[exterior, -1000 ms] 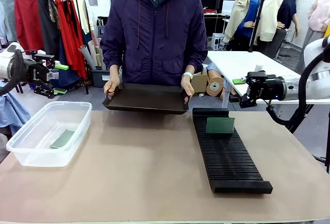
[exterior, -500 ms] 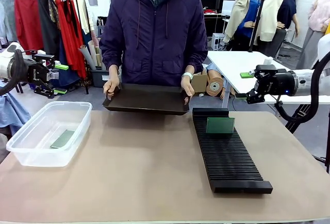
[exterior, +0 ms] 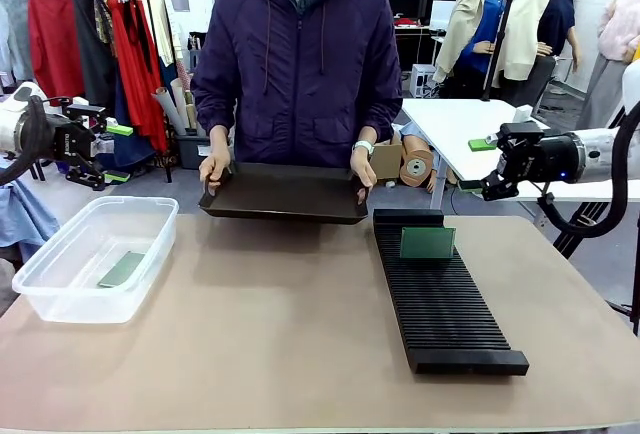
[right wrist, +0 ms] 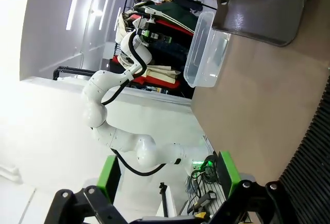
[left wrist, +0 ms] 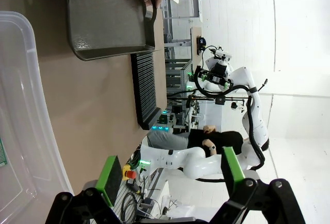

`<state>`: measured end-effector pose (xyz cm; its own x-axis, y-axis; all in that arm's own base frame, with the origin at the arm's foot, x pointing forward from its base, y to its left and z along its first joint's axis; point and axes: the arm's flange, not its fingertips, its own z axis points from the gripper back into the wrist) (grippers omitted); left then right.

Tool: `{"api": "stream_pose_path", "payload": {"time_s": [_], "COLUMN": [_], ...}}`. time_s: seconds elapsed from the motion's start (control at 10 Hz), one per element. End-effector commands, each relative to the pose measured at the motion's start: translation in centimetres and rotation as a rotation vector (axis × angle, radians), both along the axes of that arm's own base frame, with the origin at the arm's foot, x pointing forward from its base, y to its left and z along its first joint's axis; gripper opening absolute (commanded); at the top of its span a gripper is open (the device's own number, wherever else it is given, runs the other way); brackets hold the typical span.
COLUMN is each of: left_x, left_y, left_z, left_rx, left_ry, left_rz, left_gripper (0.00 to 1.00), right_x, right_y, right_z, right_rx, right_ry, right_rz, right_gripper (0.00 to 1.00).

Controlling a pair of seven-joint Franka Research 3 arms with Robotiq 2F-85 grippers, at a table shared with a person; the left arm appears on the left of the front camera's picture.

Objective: Sort PCBs into racks and boxes based on the side picked up.
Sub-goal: If the short side of the Blank PCB is picked up, insert it into the PCB Rack ; if the long side is picked up, place it in the Organizing box.

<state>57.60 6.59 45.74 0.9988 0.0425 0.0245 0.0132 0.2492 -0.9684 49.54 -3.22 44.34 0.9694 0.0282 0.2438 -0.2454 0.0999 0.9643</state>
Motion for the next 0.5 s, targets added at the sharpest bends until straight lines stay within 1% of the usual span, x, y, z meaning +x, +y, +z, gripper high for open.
{"api": "stream_pose_path", "payload": {"time_s": [0.0, 0.1, 0.4], "left_x": [-0.1, -0.1, -0.1], "left_y": [0.0, 0.0, 0.0], "left_z": [0.2, 0.2, 0.2], "left_rx": [0.004, 0.004, 0.004], "left_ry": [0.005, 0.005, 0.005], "left_rz": [0.008, 0.008, 0.008], "left_gripper": [1.00, 1.00, 1.00], "right_x": [-1.0, 0.0, 0.0], "right_y": [0.2, 0.0, 0.0], "right_z": [0.5, 0.0, 0.0], "right_rx": [-0.015, 0.000, 0.000], "right_ry": [0.031, 0.000, 0.000], "right_rz": [-0.002, 0.000, 0.000], "right_gripper": [1.00, 1.00, 1.00]}}
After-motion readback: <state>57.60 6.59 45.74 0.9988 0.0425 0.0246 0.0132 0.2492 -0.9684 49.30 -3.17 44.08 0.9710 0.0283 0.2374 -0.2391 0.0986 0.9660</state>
